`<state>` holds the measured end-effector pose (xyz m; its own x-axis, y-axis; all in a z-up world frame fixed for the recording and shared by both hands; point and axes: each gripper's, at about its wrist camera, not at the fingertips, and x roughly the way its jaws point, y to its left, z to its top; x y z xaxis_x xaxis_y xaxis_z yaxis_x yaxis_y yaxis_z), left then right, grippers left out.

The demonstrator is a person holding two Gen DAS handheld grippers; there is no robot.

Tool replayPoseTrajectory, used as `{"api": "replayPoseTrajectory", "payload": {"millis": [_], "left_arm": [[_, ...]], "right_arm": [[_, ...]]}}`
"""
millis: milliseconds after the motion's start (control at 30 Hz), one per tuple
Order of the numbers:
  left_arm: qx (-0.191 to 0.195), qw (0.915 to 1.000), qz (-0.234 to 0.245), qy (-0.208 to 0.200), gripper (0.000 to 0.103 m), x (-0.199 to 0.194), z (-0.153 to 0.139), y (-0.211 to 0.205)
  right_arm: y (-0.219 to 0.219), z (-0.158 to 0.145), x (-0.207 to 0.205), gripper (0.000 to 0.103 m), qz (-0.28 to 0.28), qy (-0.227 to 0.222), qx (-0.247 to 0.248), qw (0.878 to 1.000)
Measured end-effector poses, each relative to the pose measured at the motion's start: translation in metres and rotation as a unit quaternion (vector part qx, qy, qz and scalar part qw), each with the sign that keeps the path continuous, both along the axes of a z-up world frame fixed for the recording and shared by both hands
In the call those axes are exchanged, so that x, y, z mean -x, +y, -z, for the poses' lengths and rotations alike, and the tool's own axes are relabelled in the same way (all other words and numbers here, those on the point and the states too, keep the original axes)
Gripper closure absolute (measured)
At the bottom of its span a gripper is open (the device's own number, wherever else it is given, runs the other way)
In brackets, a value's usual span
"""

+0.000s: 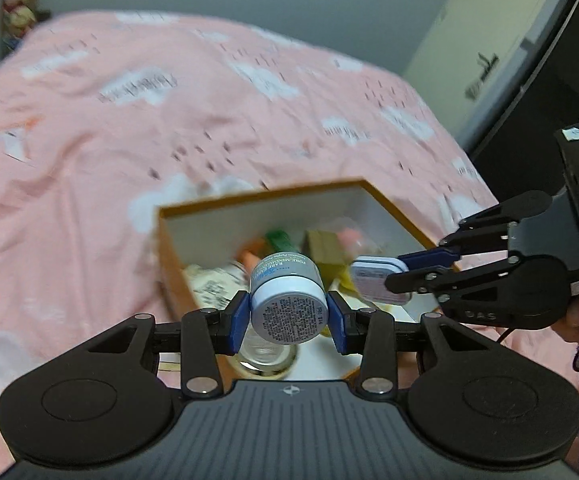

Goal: Organize rigid objects
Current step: 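Carry the white jar and mint tin into the orange box, open both tools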

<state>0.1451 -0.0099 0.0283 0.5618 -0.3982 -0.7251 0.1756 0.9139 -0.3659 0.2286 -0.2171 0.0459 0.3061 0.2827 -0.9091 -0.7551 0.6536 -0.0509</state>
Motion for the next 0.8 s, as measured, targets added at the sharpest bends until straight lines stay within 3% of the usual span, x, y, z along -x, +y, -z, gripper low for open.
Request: {"api": "replayPoseTrajectory", "payload": {"millis": [233,433,733,767,800], "left_arm": [[0.001,0.9957,0.039,0.084,0.057,-0.048,0.04,-0.04],[0.003,0.987,0.041,0.155,0.057,-0.075,0.074,-0.058],[-0.012,0.9721,0.059,0.227,0.057,-0.099,0.105,-0.077],[-0.013,0.97,0.06,0.235,0.057,-0.1,0.109,-0.078],[-0.015,0.9687,0.062,0.24,0.057,-0.101,0.112,-0.079]], "right_arm": [[-0.019,0.038,-0.033,0.088,0.035,0.04,0.031,0.998],[-0.024,0.072,-0.051,0.088,0.045,0.069,0.061,0.995],[-0.021,0.096,-0.054,0.087,0.015,0.078,0.096,0.992],[-0.021,0.095,-0.053,0.084,0.013,0.079,0.094,0.992],[-0.021,0.094,-0.052,0.074,0.011,0.081,0.091,0.992]]}}
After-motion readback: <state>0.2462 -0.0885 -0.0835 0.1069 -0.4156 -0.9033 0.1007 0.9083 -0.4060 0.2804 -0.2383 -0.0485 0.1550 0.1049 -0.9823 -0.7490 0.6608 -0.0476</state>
